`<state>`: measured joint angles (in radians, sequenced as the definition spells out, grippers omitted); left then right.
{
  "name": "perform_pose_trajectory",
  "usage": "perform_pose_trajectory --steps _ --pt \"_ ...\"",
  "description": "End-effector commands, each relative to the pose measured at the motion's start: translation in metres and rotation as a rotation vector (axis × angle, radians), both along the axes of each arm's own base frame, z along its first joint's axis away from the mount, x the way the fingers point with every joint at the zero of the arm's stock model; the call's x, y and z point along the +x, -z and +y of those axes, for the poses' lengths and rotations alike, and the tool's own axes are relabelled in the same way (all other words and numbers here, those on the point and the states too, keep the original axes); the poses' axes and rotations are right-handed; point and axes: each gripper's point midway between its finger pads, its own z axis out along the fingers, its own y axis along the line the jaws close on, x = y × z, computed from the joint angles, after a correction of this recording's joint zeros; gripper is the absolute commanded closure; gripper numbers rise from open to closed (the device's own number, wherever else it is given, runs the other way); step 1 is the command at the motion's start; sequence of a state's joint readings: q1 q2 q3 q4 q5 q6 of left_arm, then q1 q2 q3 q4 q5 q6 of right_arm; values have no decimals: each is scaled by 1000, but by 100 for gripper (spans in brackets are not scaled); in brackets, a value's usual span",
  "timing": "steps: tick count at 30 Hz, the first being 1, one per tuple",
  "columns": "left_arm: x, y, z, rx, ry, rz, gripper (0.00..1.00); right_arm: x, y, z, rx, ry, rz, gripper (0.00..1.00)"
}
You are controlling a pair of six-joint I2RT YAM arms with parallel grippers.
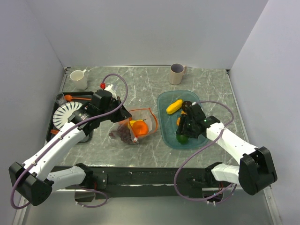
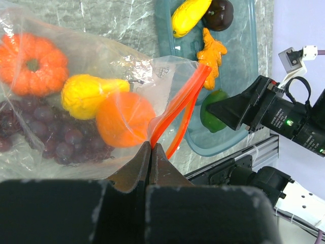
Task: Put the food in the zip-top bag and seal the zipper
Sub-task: Pick up the fake fruit from the bin.
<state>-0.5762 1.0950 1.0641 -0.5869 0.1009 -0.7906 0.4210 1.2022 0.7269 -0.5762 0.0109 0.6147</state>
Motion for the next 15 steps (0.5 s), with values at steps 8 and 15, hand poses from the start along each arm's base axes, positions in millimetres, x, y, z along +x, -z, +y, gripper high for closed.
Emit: perform_pose_trajectory --steps 8,15 --pt "5 -17 -5 -50 7 -56 99 7 -33 30 149 -110 -92 99" --pt "4 -15 -8 -51 18 -48 99 8 -62 43 231 -150 -159 100"
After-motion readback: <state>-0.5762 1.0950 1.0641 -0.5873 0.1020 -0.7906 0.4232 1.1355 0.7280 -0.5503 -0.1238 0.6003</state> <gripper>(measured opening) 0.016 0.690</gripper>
